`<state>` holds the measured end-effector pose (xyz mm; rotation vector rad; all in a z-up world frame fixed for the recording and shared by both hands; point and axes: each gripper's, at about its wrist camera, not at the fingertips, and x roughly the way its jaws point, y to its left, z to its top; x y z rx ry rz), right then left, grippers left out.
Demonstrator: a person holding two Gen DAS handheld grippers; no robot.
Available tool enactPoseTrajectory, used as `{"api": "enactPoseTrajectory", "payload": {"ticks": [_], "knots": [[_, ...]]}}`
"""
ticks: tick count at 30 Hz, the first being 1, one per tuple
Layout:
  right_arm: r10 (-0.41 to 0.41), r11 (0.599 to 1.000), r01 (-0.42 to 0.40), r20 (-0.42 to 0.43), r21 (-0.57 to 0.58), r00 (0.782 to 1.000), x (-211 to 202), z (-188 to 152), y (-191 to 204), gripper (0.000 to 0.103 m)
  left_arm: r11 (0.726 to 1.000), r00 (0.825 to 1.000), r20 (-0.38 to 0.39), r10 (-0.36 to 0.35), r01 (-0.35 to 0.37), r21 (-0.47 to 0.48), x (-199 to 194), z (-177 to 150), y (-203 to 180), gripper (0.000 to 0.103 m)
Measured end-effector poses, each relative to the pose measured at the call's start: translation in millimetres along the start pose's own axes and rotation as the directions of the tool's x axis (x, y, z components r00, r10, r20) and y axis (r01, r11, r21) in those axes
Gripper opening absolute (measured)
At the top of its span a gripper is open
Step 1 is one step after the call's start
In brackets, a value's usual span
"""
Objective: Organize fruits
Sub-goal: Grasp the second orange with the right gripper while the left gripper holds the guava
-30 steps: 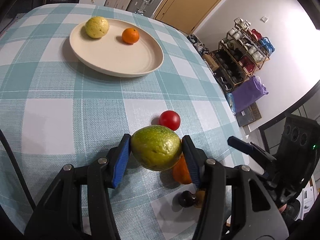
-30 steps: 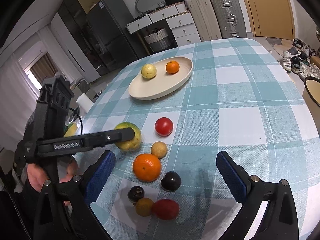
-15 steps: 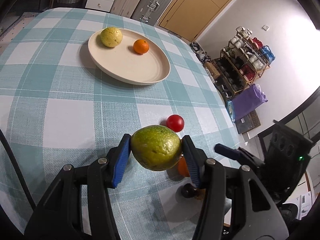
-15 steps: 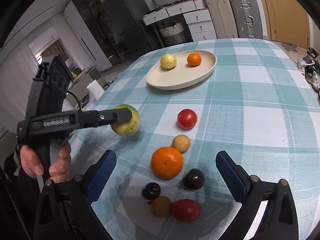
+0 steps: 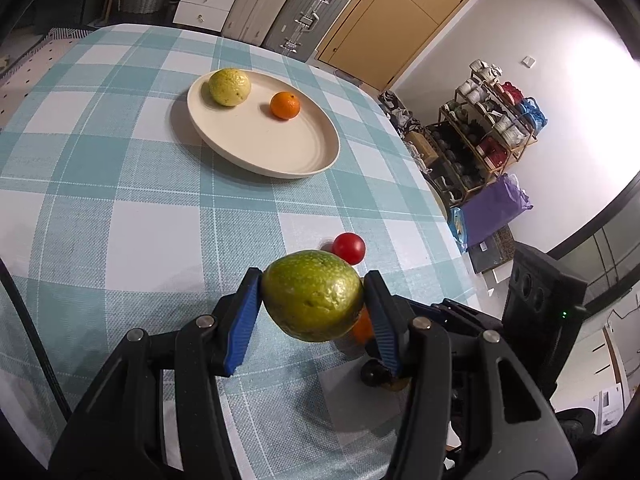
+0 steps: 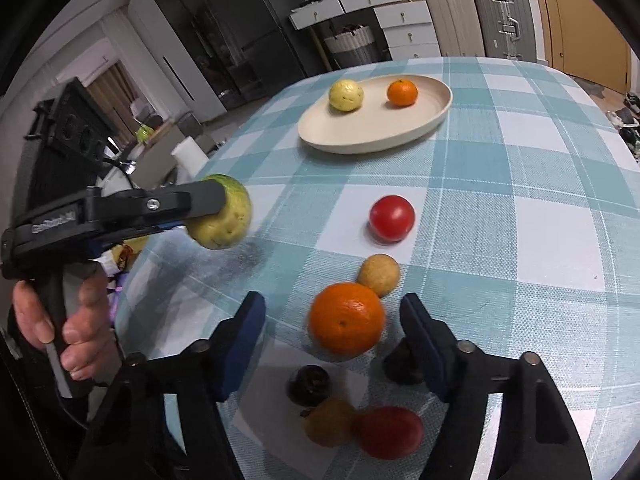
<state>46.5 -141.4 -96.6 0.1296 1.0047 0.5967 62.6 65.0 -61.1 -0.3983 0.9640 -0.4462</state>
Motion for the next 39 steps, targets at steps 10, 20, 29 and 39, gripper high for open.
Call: {"api": "enactPoseTrajectory", "payload": {"ticks": [10,20,29,39], "knots": [[-0.012,1.0,0.012,0.005,-0.012,1.0,1,-1,-2,0.039,1.0,1.0,-0.015,0.004,-0.004,-0.016,5,-1,6,0.049],[-0.001,1.0,0.002,0.02,-0.029,1.0,-3,0,2,0.038,1.0,1.0,-0.023,0.006,-0.006,-0.019,7,-1,5,0.049],[0.1,0.994,-0.103,0.068,0.032,0.993,-15,3,-5,0.038,1.0,0.999,-0.034,0.012,-0.012,-0.026,13,-1,9,0.049],[0.147,0.987,-0.154,0.125,0.045,0.981,-28,21,-13,0.038,1.0,0.999,-0.041,0.01,-0.011,-0.017,16,13,8,0.049]]}}
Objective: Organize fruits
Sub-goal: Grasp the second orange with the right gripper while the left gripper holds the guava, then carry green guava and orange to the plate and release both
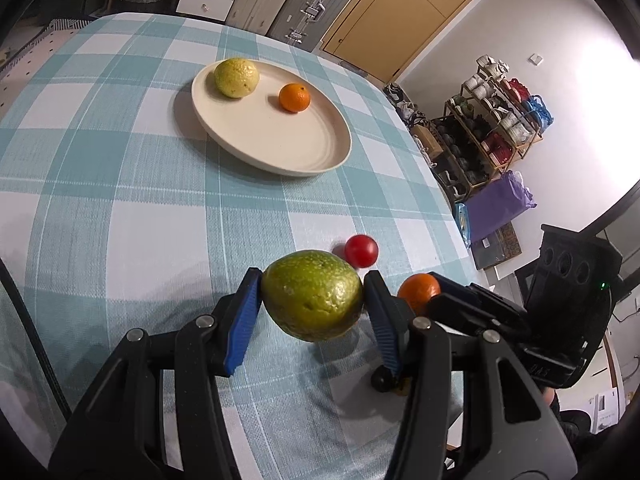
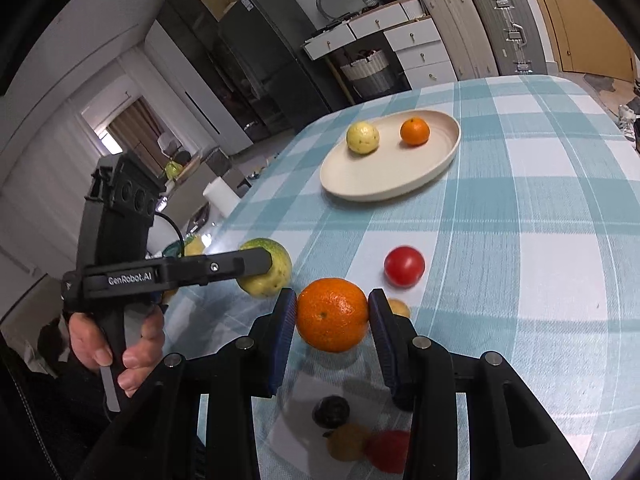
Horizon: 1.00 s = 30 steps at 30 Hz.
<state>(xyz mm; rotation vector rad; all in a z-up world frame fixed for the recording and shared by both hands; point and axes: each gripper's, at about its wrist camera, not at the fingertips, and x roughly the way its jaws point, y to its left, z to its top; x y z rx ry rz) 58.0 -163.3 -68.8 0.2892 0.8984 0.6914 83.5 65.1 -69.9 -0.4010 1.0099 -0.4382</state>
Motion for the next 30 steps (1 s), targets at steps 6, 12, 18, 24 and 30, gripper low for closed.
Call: {"api": "enactPoseTrajectory", "payload": {"ticks": [6,12,18,24,30], "knots": [[0.019,1.0,-0.019,0.044,-0.006,0.999,-6,23,-8,0.038,1.0,1.0,0.005,0.004,-0.004,0.001,2,21,0,0.049],[0.029,1.0,-0.029,0.067,-0.01,0.997,-5,55,-18,0.038,1.0,1.0,0.016,0.001,-0.001,-0.003,6,48,-1,0.049],[0.025,1.0,-0.024,0.063,-0.012,0.998,8,90,-29,0.038,1.0,1.0,0.025,-0.001,0.001,-0.01,13,86,-2,0.049],[0.02,1.0,-0.019,0.065,-0.017,0.998,20,121,-41,0.038,1.0,0.999,0.042,0.023,-0.023,0.005,25,129,-2,0.049],[0.007,1.0,-0.007,0.046,-0.001,0.999,47,140,-55,0.038,1.0,0.999,0.04,0.027,-0.028,0.011,47,172,-2,0.049]]}}
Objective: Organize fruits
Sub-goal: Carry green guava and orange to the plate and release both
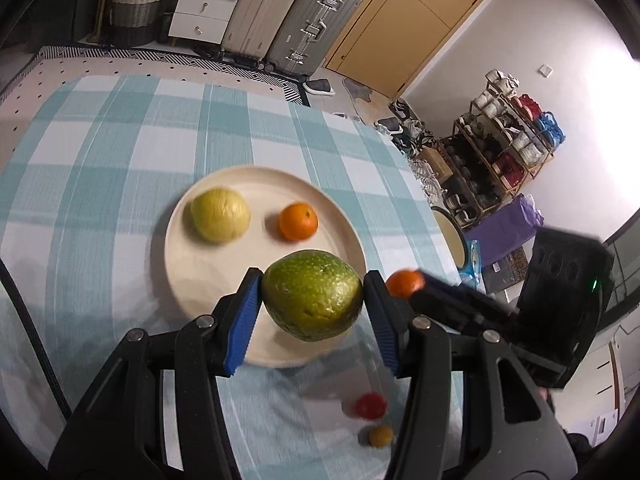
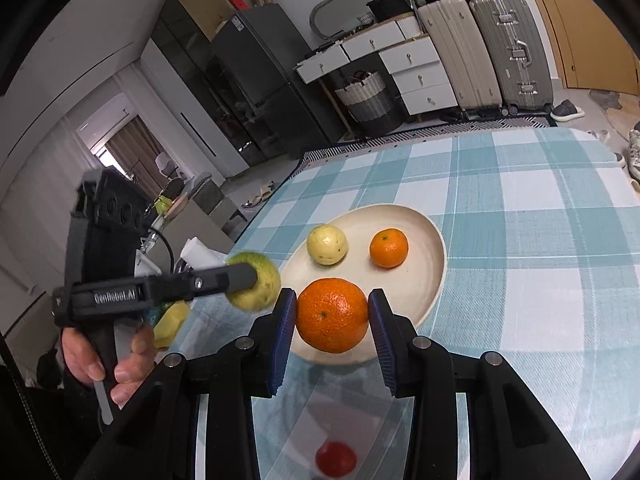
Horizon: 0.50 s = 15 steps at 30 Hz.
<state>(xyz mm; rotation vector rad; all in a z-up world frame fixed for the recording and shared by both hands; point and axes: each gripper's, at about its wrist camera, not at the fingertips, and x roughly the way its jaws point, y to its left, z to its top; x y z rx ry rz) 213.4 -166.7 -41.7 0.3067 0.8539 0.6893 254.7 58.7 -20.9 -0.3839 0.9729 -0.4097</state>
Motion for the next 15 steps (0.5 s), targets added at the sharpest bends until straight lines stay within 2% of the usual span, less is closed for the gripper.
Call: {"api": "enactPoseTrajectory", "payload": {"ticks": [7,11,15], "knots": [[-0.011,0.999,0.011,-0.01,0.048,1.0,29,11,-18,0.038,1.0,1.0,-0.007,0.028,-0.028,-0.013,30,44,11,0.049],[-0.044,0.997,0.044,-0.002,0.061,0.999,37,24,-24,0.038,0.998,0.998,-0.014,0.058,-0.058,0.002,46,59,15,0.049],[-0.074,0.996,0.074,0.006,0.051,0.997,44,35,-25,0.038,0.998,0.997,-0.044,0.056,-0.057,-0.018,65,70,23,0.049]]}}
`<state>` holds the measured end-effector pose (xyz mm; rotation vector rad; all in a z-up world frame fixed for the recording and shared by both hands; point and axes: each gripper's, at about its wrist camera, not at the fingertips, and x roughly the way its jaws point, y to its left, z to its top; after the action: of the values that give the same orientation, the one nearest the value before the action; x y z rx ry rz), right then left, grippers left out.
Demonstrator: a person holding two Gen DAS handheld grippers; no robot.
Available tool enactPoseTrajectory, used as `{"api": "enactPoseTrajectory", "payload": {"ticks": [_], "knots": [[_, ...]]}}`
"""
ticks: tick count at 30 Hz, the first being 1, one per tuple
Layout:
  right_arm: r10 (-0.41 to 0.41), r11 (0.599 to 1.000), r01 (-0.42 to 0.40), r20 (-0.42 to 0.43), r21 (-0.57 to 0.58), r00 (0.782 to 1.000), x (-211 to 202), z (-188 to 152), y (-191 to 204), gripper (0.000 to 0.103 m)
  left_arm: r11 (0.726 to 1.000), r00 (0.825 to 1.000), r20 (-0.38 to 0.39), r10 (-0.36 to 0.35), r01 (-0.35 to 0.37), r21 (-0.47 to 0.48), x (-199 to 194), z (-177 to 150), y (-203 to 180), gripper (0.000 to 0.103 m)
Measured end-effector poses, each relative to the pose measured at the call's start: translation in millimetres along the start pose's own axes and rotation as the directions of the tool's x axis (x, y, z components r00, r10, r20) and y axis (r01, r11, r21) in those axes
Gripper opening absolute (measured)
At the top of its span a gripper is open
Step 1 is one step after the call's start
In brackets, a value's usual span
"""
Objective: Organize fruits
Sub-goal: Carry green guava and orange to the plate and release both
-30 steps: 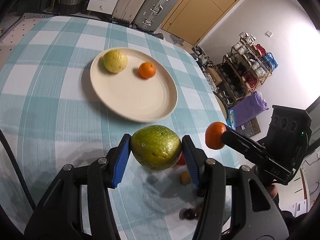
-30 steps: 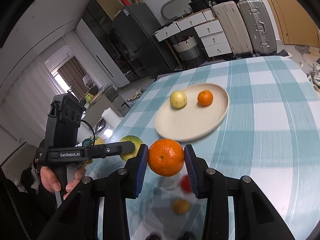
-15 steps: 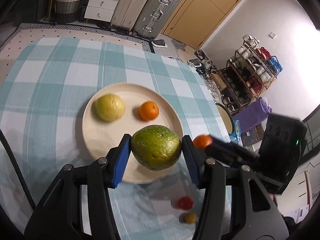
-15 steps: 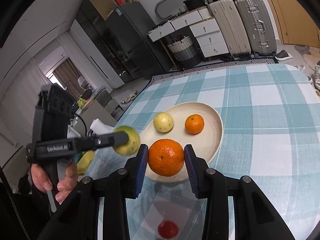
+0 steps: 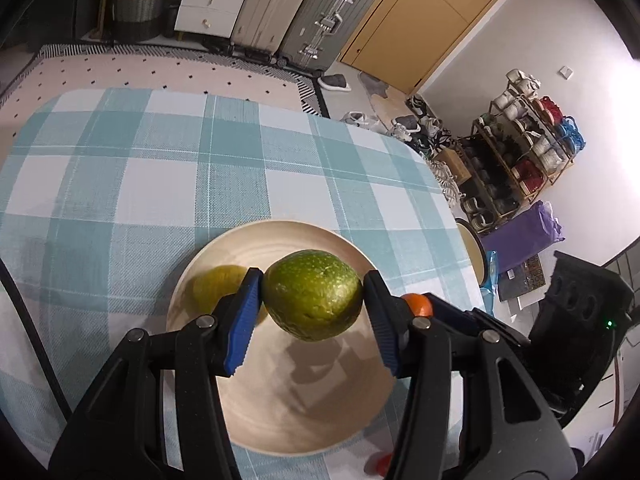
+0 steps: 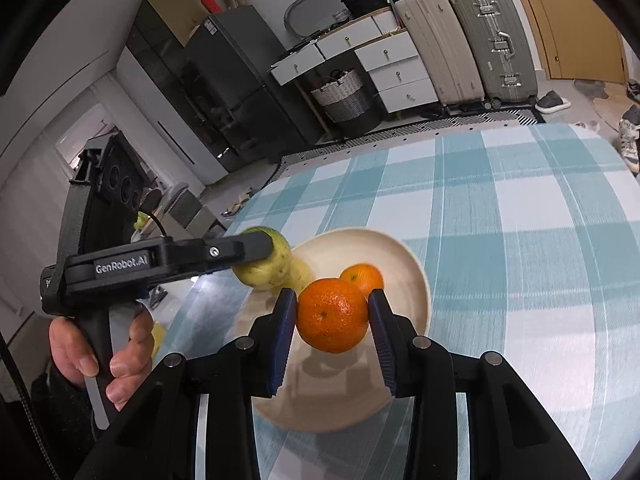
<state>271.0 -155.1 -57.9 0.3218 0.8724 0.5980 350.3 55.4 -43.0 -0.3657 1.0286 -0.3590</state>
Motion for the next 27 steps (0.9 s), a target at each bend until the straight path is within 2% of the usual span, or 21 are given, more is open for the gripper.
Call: {"api": "enactPoseTrajectory", "payload": {"ticks": [7,9,11,14,15,16,17,18,20,23,27], "knots": [[-0.062,0.998,0.062,-0.006,0.023,0.998,17,5,-14,0.038,1.0,0.999,-0.033,0.013,-0.013,-0.012,28,12,3,0.048],[-0.084,0.996,0.084,-0.011,0.017,0.996,20,3,-16,0.038,1.0,0.999,-0.039,0.004,-0.005,-0.015,34,15,3,0.04],[-0.091,0.995,0.091,-0.013,0.028,0.996,23,2,-20,0.038,1.0,0.999,-0.042,0.011,-0.012,-0.013,40,18,3,0.039],[-0.085,0.995,0.086,-0.022,0.044,0.996,27,1,-25,0.038,0.997,0.996,-0.041,0.082,-0.082,0.007,48,17,2,0.038],[-0.081,0.995,0.082,-0.031,0.047,0.996,30,0,-25,0.038,0.999,0.998,-0.044,0.041,-0.042,-0.011,49,17,3,0.039],[-0.071,0.996,0.073,-0.031,0.048,0.997,31,-1,-26,0.038,0.999,0.998,-0.043,0.038,-0.039,-0.02,49,17,4,0.039],[-0.064,0.997,0.065,-0.022,0.047,0.998,32,-2,-26,0.04,0.997,0.997,-0.032,0.067,-0.068,-0.022,48,18,4,0.039],[-0.068,0.997,0.068,-0.017,0.047,0.998,32,-2,-26,0.048,0.997,0.997,-0.017,0.076,-0.077,-0.02,46,19,3,0.039],[-0.087,0.996,0.088,-0.017,0.033,0.996,33,-2,-21,0.061,0.998,0.998,-0.011,0.056,-0.056,-0.014,42,19,1,0.041],[-0.085,0.996,0.085,0.011,-0.011,0.996,27,-2,-11,0.061,0.998,0.998,-0.001,0.063,-0.063,0.002,32,17,-3,0.042],[-0.064,0.998,0.064,0.025,0.018,0.998,18,-1,-11,0.068,0.998,0.998,0.017,0.057,-0.057,-0.005,16,14,-6,0.042]]}}
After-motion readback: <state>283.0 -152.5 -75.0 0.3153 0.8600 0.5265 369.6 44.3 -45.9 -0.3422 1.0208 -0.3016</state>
